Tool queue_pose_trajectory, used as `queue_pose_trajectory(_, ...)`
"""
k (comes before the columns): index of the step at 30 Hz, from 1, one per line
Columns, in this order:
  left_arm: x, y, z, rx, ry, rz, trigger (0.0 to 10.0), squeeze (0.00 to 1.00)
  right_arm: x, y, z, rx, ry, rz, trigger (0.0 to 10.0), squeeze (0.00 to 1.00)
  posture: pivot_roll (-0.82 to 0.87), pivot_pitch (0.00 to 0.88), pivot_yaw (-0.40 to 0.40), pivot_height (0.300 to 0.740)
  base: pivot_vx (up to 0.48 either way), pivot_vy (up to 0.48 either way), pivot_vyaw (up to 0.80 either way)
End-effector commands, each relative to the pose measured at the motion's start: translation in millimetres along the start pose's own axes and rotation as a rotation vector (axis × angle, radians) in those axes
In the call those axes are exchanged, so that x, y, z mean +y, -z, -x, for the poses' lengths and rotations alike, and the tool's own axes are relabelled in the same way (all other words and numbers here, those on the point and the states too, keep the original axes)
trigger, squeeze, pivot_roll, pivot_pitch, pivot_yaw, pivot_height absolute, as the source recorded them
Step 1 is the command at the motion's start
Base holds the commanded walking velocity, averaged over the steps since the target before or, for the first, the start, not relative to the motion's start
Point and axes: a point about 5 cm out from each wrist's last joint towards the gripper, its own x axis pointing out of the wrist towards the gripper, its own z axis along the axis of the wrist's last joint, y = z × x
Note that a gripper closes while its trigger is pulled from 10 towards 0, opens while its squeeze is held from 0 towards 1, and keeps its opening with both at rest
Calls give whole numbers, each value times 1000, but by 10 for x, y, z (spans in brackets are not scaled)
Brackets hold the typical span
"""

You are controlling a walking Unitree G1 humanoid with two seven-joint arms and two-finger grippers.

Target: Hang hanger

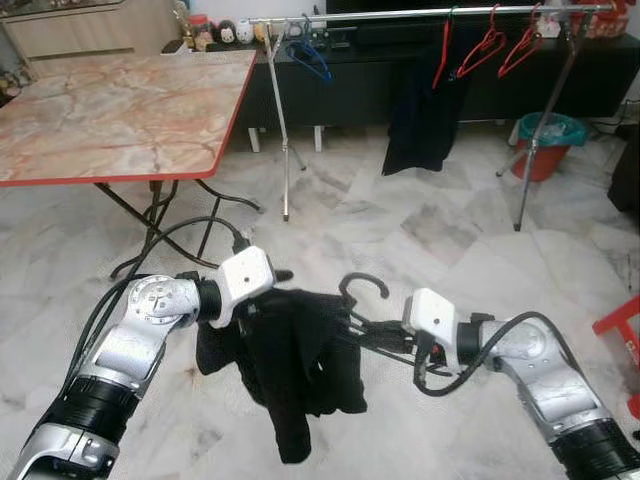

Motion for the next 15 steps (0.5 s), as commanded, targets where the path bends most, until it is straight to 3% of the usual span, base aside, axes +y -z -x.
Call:
queue_pose_trajectory(1, 203, -73, 53, -43, -157, -1, 10000, 1000, 45, -19, -59, -49, 26, -11, 0, 0, 61, 0, 46, 740, 0, 0, 0)
queue_pose_trajectory(5, 293, -110, 66, -88, -278, 26, 10000, 1000, 78, -18, -96, -95, 85, -66, 0, 0, 63, 0, 41, 740, 0, 0, 0)
queue_pose_trajectory(11, 266, -137, 15, -106, -288, 3, 10000, 1000, 179, 55, -111, -75, 69, -78, 0, 0, 55, 0, 42, 740, 0, 0, 0)
queue_pose_trajectory(13, 287, -170, -1, -132, -313, 0, 10000, 0, 187, 60, -115, -76, 75, -84, 0, 0, 55, 0, 42, 740, 0, 0, 0)
queue_pose_trajectory(15, 306, -207, -12, -152, -332, -5, 10000, 0, 220, 63, -127, -75, 56, -90, 0, 0, 53, 0, 44, 740, 0, 0, 0)
